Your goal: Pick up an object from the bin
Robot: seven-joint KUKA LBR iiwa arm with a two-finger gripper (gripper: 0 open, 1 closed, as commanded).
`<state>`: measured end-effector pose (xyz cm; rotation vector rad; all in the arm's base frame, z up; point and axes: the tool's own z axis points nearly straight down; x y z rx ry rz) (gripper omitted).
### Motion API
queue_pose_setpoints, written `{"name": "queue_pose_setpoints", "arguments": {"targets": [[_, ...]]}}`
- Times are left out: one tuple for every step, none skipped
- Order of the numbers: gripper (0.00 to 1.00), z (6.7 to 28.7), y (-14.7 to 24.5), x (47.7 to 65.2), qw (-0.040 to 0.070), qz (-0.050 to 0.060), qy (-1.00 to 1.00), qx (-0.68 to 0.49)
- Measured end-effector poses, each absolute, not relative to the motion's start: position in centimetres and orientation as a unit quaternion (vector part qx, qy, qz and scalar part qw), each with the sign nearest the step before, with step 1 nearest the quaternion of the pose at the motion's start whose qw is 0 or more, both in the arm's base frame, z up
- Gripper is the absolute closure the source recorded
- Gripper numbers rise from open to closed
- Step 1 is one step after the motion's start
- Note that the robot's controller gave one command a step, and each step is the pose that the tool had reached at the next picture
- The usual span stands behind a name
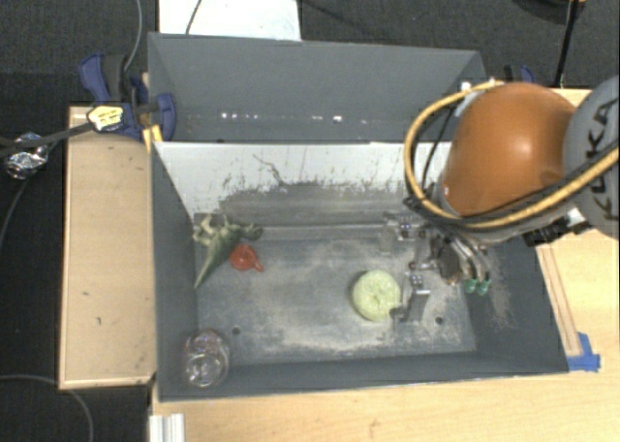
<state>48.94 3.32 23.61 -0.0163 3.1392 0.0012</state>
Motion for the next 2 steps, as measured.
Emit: {"name": "queue_pose_setpoints", "arguments": {"targets": [[0.00, 19.2, 3.4, 51.2, 0.004, 0.000, 1.000, -0.024], [0.00, 14.1, 2.3, 51.3, 0.003, 0.001, 0.999, -0.036]]}}
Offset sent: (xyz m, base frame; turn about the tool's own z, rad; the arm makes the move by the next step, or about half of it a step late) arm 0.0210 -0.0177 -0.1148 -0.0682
